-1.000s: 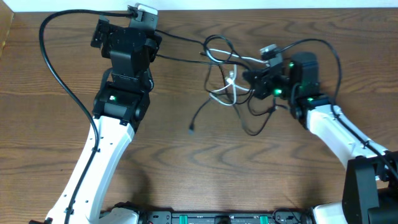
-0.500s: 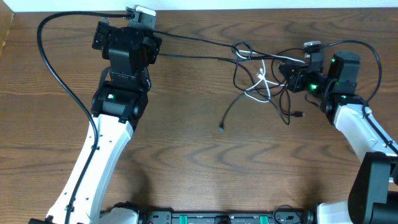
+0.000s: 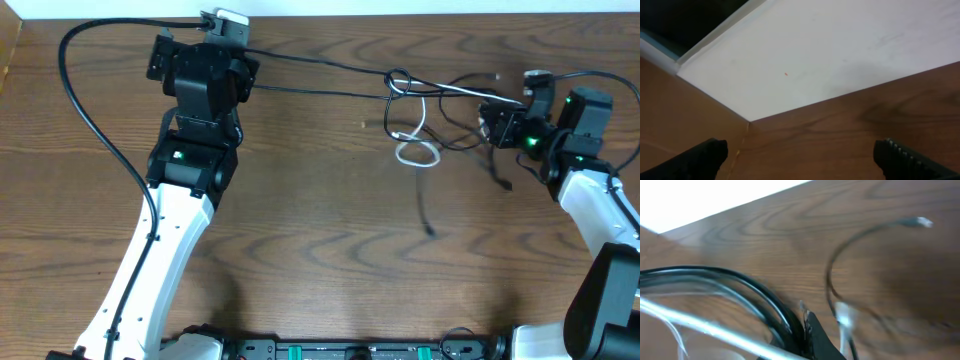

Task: Untangle cables
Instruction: 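Spread both grippers wide apart, stretching the cables across the table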

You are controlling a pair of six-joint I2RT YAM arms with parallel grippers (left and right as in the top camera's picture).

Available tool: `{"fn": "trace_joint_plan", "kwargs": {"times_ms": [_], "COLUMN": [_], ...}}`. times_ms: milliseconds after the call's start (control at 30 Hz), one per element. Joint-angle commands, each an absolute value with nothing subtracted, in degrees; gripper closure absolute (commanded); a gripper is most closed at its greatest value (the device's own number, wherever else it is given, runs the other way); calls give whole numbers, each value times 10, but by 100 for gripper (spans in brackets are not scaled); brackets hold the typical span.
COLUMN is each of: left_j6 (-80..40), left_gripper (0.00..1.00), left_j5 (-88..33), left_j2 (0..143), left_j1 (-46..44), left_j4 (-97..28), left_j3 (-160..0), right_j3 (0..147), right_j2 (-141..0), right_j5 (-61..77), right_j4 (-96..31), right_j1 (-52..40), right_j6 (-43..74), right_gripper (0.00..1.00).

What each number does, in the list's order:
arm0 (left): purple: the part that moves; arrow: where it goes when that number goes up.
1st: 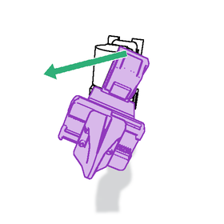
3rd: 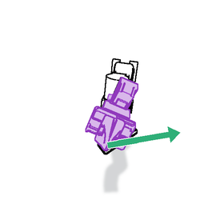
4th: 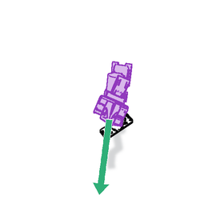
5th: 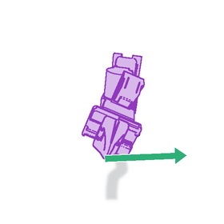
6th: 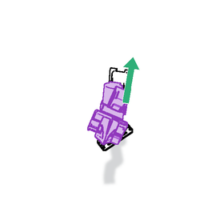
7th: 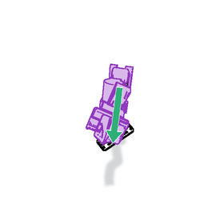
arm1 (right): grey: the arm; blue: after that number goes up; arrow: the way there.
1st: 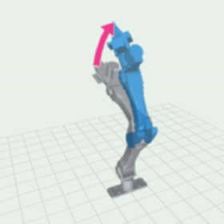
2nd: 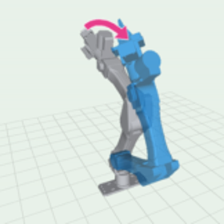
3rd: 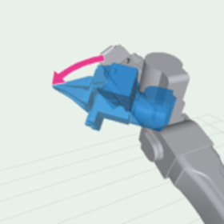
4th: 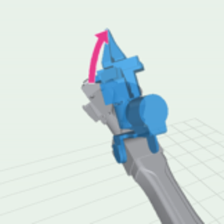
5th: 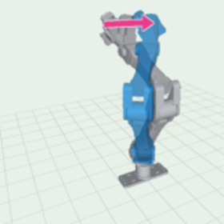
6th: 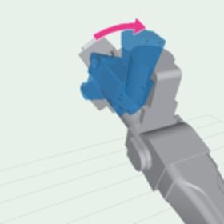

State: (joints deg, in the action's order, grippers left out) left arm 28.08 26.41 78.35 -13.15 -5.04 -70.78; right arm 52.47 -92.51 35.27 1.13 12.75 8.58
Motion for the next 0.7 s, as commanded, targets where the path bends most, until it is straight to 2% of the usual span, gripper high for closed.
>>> {"fn": "trace_joint_plan", "kwargs": {"times_ms": [0,567,667], "left_j6": [279,251,249], "left_gripper": [2,2,2], "left_j5": [371,371,371], "left_j2": [770,770,770], "left_j1": [-77,-4,11], "left_j4": [-43,-79,-84], "left_j3": [-717,-717,-717], "right_j3": [525,525,525], "right_j2": [-926,-926,-926], "right_j5": [219,179,179], "right_j4": [3,2,2], "right_j1": [175,233,252], "right_j6": [107,107,107], "right_gripper": [96,89,82]}}
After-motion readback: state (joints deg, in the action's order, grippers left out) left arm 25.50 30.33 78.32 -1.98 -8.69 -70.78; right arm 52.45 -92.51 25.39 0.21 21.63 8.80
